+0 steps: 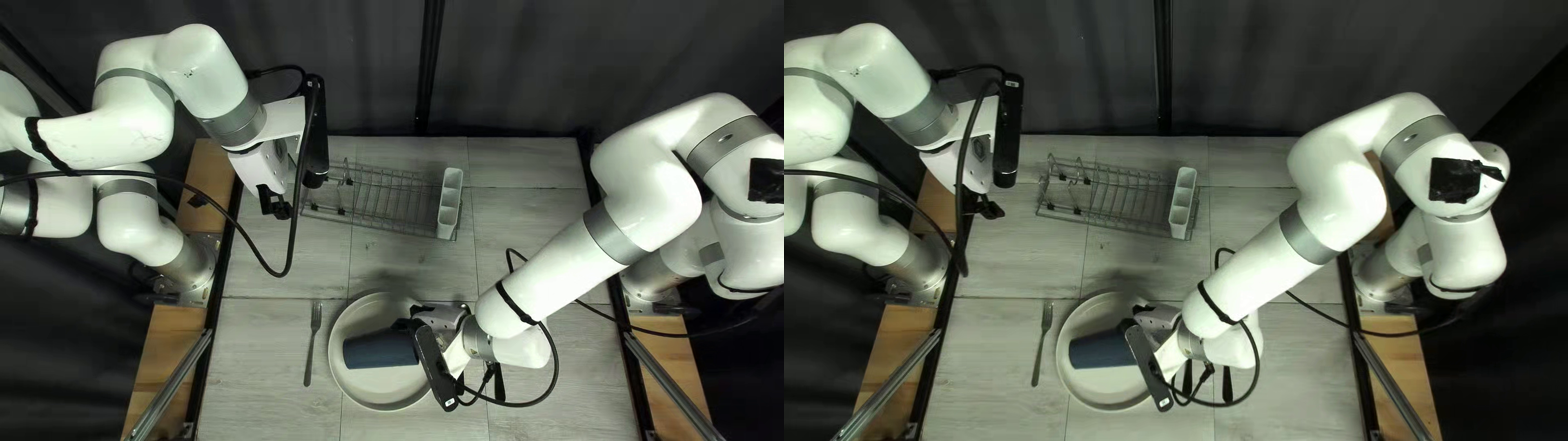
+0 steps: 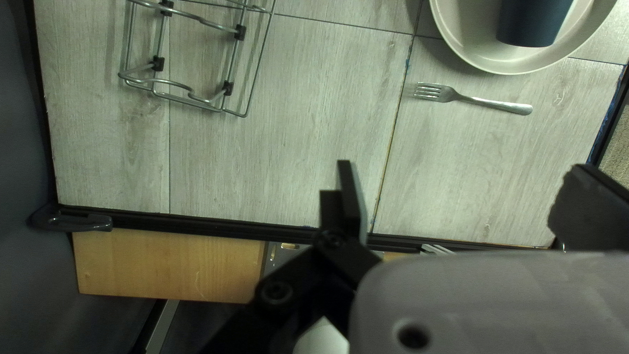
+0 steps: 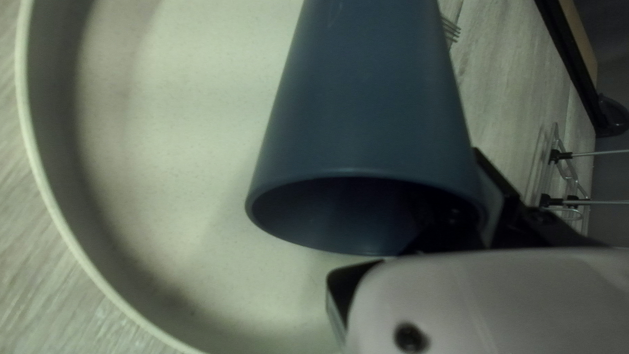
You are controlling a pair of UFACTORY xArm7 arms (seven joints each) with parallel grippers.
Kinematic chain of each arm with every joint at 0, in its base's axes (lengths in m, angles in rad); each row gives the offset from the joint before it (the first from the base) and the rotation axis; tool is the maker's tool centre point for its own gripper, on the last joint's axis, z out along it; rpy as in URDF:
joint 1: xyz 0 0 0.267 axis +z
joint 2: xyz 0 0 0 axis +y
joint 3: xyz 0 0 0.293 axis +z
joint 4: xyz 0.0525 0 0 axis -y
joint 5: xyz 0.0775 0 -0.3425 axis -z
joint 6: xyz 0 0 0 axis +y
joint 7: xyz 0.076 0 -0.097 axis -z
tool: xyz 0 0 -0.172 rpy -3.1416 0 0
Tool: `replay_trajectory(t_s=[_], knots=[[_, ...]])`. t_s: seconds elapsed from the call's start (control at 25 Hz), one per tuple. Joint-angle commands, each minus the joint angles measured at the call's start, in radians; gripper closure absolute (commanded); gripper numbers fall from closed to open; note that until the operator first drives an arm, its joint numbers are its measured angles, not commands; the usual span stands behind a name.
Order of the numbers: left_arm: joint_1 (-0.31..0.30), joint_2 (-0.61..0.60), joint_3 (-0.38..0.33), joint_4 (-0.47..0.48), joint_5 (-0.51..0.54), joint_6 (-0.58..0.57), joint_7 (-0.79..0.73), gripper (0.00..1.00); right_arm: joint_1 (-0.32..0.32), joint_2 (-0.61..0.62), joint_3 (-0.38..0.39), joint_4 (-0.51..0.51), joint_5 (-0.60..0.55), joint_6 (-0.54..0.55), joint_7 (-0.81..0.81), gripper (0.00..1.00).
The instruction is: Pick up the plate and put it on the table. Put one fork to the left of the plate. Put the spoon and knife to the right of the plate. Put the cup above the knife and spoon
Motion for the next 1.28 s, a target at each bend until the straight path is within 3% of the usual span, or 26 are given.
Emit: replay_trajectory(t_s=[0.04,0.44,1.0,1.28], knots=[[0.000,0.000,0.000,0.000,0.000,0.000,0.000,0.00,-0.006,0.001,-0.007,-0.011,-0.011,0.006,0.009,1.00],[0.000,0.000,0.000,0.000,0.000,0.000,0.000,0.00,0.032,0.038,-0.009,0.007,-0.018,0.134,0.045,1.00],[0.000,0.000,0.000,0.000,0.000,0.000,0.000,0.00,0.033,0.038,-0.009,0.006,-0.021,0.136,0.049,1.00],[0.000,0.000,0.000,0.000,0.000,0.000,0.000,0.00,0.047,0.050,-0.024,-0.009,-0.048,0.207,0.050,1.00]])
